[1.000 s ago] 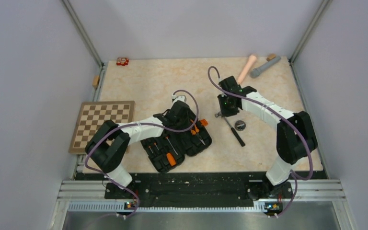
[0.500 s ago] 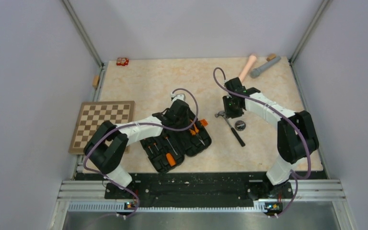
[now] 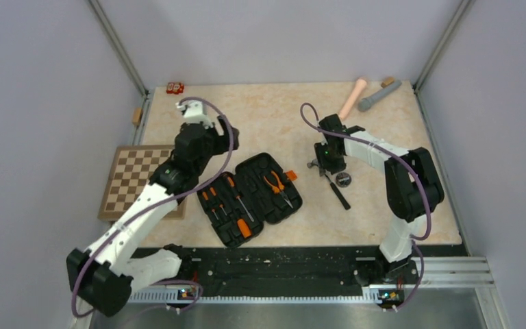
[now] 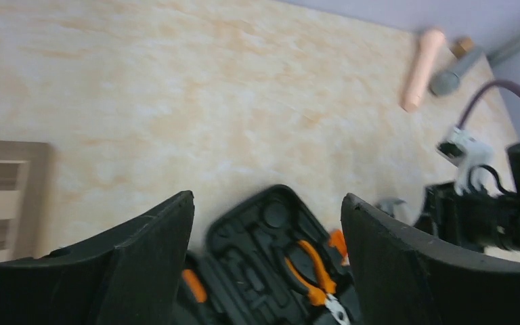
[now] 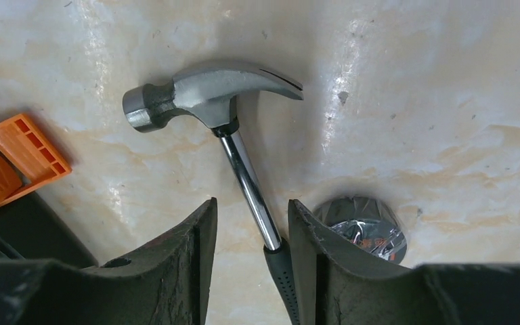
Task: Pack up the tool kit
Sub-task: Pick up the hammer at the center of the board.
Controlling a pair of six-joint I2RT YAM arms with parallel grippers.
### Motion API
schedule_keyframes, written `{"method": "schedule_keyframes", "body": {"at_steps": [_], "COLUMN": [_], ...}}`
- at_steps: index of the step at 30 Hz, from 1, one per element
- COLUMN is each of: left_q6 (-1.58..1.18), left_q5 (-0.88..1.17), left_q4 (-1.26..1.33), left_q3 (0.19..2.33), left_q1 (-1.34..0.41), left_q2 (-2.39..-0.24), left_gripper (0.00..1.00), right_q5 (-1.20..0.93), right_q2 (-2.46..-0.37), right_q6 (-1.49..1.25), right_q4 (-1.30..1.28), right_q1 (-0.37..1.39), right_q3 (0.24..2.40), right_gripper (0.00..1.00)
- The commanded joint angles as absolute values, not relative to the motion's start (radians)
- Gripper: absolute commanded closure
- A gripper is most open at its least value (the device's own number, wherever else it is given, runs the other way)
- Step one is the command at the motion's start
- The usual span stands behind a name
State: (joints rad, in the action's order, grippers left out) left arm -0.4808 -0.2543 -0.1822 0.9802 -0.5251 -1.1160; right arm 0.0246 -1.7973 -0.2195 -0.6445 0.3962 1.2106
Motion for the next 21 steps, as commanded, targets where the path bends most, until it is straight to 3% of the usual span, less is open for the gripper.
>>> {"method": "schedule_keyframes", "body": {"at_steps": [1,9,16,21], "left_q6": [-0.337,-0.170,-0.141,-0.131], "left_q5": [-0.323,-0.466,-0.480,-0.533], "left_q4": [-0.182,-0.103,-0.084,-0.075], "left_q3": [0.884,0.749,0.738,0.728], "left_q1": [-0.430,-0.406,-0.405,-0.402], "left_q2": [-0.963,-0.846,-0.891,-0.897], "left_gripper": [0.13,0.08,0.09,0.10], "right_q5": [0.010,0.021,0.047,0.140], "right_q2": [-1.818,-1.881,-1.934,-1.960], "right_q6": [-0.197,-0.186,-0.174,-0.157], "right_q4": [-0.620,-0.624,-0.642,-0.679], "right_q1": [0.390,0.392,0.409,0.458], "right_q3": [1.279,1.296,1.325,1.350], "right_gripper": [0.57,0.57,0.59,0.72]}}
